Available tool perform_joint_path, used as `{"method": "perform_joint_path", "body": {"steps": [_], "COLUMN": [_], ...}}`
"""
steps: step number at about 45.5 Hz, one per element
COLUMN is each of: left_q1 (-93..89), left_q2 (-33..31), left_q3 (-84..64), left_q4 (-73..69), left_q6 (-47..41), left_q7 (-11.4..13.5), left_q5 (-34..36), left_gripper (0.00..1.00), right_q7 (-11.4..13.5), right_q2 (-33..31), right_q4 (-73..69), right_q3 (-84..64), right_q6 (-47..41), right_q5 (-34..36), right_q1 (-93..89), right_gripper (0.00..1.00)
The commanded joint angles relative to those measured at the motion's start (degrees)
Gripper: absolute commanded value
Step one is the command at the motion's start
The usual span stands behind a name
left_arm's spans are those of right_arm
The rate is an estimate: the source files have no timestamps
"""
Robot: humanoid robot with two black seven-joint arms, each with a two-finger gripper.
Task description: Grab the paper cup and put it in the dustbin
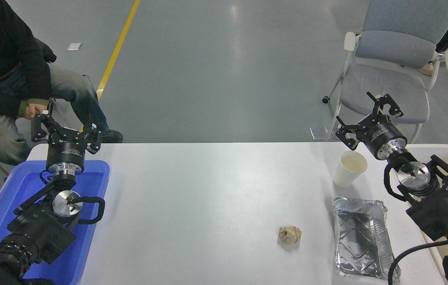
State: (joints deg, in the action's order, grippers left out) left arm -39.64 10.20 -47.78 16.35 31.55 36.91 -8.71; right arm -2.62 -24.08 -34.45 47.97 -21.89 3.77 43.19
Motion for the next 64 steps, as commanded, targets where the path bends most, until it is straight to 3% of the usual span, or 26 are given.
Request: {"method": "perform_joint_path", "body": {"steps": [1,13,22,30,36,48,57,64], "left_q1": [0.00,0.00,0.00,0.00,0.00,0.00,0.00,0.00], "left_q2": [0.00,0.00,0.00,0.00,0.00,0.00,0.00,0.00], "left_q3": [0.05,0.06,-0.03,0.06,0.06,0.06,0.06,0.06], "left_q4": [0.00,0.00,0.00,0.00,0.00,0.00,0.00,0.00], "left_q6": [0.00,0.00,0.00,0.00,0.00,0.00,0.00,0.00], "left_q7": [0.00,0.00,0.00,0.00,0.00,0.00,0.00,0.00], "left_q5": [0.01,0.01,0.01,0.01,0.01,0.01,0.01,0.01], "left_gripper": [0.99,0.99,0.99,0.99,0.99,0.99,0.99,0.99], "right_q7": [1.74,4.12,4.47,4.38,4.29,3.86,3.77,3.68], "right_q2": [-10.45,-21.08,-32.16,-34.89,-32.70,-20.05,-10.64,-7.21], "right_q4": [-9.84,-16.79,-24.96,-31.63,-37.78,-50.00,-54.76,-57.30], "right_q3": [-8.85,-21.93,-47.15,-73.58,-92.33,-114.14,-119.42,-119.43], "right_q6": [3.87,5.55,5.11,4.49,4.49,3.88,2.91,-2.44], "right_q5": [-3.50,-7.80,-11.15,-15.01,-17.12,-18.53,-19.50,-19.41], "right_q1": [4.88,13.93,31.06,52.40,68.41,87.23,91.20,93.13], "right_gripper": [1.00,1.00,1.00,1.00,1.00,1.00,1.00,1.00]}}
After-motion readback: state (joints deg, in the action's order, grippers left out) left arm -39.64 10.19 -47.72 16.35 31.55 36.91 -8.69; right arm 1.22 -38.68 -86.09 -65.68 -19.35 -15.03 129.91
